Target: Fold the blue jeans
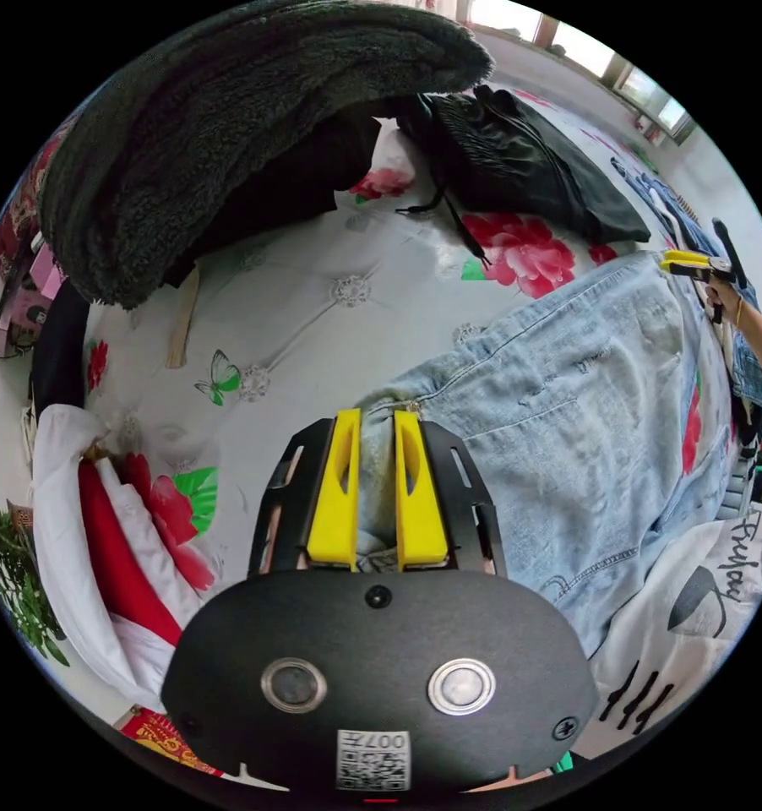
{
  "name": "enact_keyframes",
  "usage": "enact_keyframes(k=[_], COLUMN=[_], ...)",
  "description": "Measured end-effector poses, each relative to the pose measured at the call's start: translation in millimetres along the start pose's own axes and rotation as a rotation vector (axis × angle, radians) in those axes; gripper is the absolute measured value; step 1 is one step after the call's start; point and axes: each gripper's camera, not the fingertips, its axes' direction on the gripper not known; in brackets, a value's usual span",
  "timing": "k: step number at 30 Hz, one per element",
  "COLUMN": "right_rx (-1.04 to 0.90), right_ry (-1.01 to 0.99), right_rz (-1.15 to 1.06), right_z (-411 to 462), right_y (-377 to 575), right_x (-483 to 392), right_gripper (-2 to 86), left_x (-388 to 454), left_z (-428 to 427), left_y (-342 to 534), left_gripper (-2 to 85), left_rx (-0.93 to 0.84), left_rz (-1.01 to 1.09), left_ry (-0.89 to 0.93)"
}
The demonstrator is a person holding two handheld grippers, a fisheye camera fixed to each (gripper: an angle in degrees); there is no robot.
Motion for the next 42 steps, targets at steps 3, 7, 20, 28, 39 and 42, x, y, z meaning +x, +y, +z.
enact_keyframes(k=[3,7,20,28,39,42], right_rx=[-0.028,0.064,0.681,0.208,0.356,0.307], right_ry=[0.004,0.064,0.144,-0.026,-0.171,-0.247], right_rz=[-0.035,-0.072,0.039,0.544,0.726,0.747], right_z=[-15.4,-71.2,-411.1,-275.4,-272.7,-251.8], right_y=[3.3,28.1,367.6,609.0,667.5,644.1], right_x=[-7.6,-24.6,-48.1,0.5,95.8,130.7], right_gripper=[3.6,0.8,0.2,3.8,8.4,5.5], left_x=[-21.5,-39.5,-51.0,14.7,35.2,38.2], left_z=[5.7,-15.9,-190.3,-64.3,-26.4,-29.7], left_y=[5.9,15.5,208.9,298.9,281.7,275.0], left_gripper=[1.3,-0.4,-0.7,-0.6,-0.6,-0.6], left_rx=[0.022,0.084,0.538,0.086,-0.065,-0.065], left_rz=[-0.058,-0.083,0.056,-0.011,0.029,0.033], left_ry=[0.081,0.135,0.422,0.471,0.37,0.351])
